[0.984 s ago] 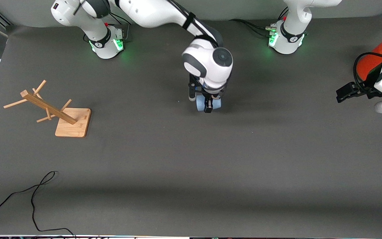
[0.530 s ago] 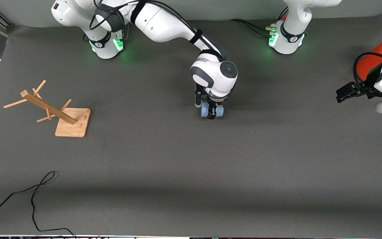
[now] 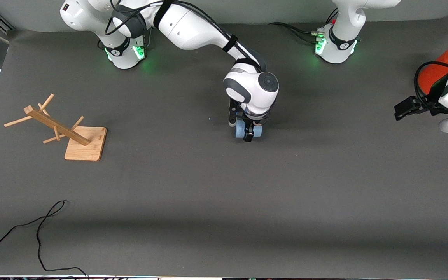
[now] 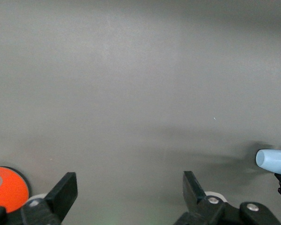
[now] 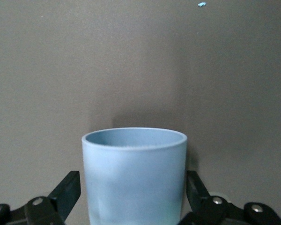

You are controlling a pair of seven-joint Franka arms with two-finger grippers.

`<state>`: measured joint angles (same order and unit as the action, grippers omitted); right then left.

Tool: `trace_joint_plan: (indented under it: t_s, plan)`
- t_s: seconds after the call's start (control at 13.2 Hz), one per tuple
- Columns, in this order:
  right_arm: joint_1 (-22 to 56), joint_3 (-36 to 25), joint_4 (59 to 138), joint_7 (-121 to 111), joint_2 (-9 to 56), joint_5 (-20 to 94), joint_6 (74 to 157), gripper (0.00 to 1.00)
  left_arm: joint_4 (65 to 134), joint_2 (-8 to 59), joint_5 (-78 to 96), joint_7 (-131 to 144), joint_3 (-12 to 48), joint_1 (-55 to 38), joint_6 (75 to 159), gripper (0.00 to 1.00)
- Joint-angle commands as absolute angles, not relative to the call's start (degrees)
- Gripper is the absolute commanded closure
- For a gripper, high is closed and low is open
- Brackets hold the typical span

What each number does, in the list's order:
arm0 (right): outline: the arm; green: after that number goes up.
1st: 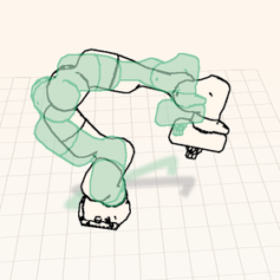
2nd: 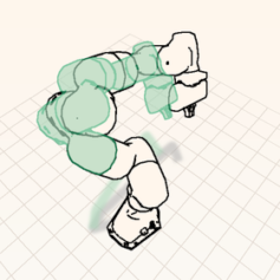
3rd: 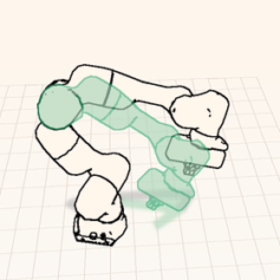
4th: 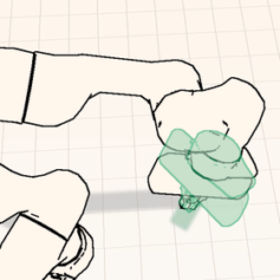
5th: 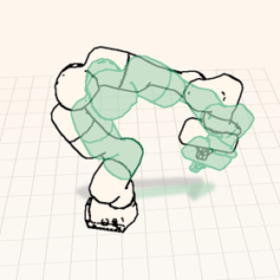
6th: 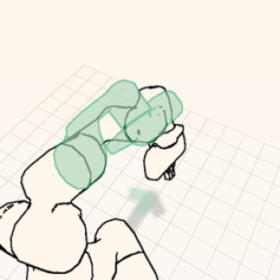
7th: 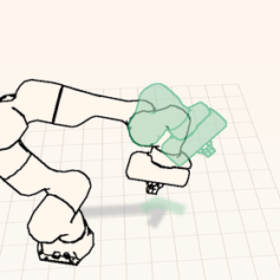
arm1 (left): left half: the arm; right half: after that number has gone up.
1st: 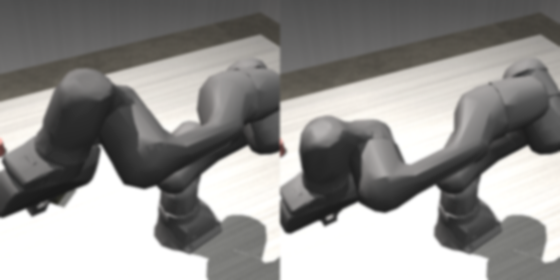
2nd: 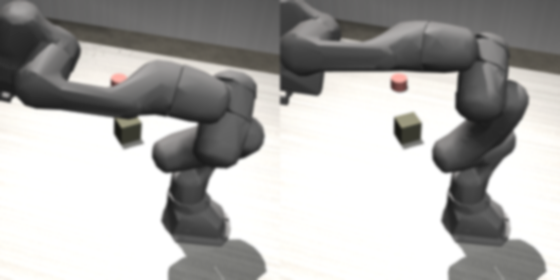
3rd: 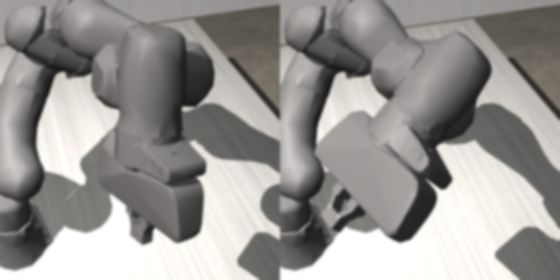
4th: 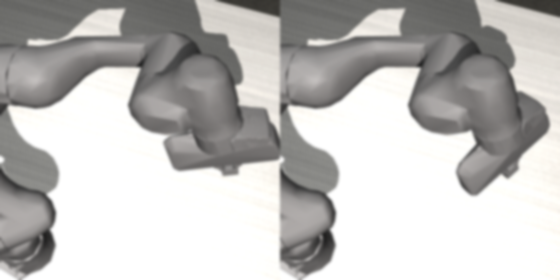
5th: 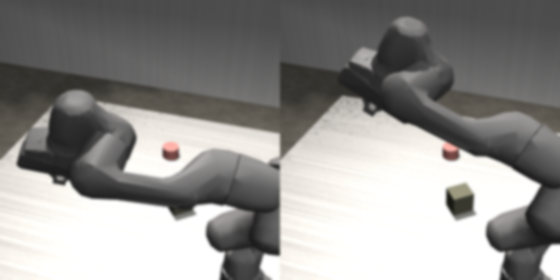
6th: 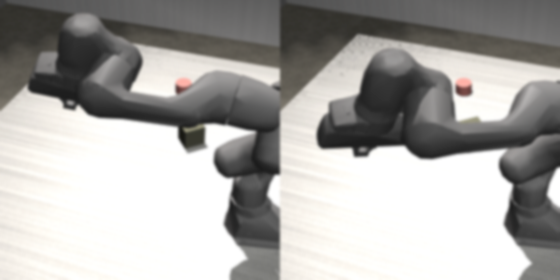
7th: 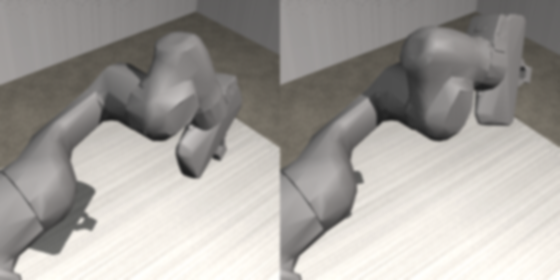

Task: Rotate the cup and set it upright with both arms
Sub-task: 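Lower the cup onto its side and open the right gripper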

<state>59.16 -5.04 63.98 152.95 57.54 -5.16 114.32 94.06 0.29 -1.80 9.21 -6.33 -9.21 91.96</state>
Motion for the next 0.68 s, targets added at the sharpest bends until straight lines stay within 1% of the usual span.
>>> trace_joint_plan:
  t_s: [0.0, 0.15, 0.23, 0.45, 0.61]
  plan:
    - [59.5, -5.45, 62.14, 154.34, 57.83, -6.68, 113.56, 0.0, 93.08, 0.79, -2.46, 8.88, -6.24, -9.14, 91.49, 0.0]
    - [59.76, -5.45, 62.14, 154.16, 56.09, -6.85, 112.94, 0.0, 93.08, 0.79, -2.46, 8.88, -6.33, -9.14, 91.49, 0.0]
    - [59.77, -5.28, 62.75, 153.81, 53.38, -6.86, 111.37, 0.0, 93.08, 0.88, -2.46, 8.79, -6.33, -9.14, 91.49, 0.0]
    - [58.8, -5.19, 62.67, 147.16, 45.47, -5.89, 99.62, 0.0, 93.08, 0.88, -2.37, 8.88, -6.24, -9.23, 91.58, 0.0]
    - [56.0, -5.27, 62.84, 137.87, 39.58, -4.75, 92.14, 0.0, 93.08, 0.88, -2.37, 8.88, -6.24, -9.23, 91.58, 0.0]
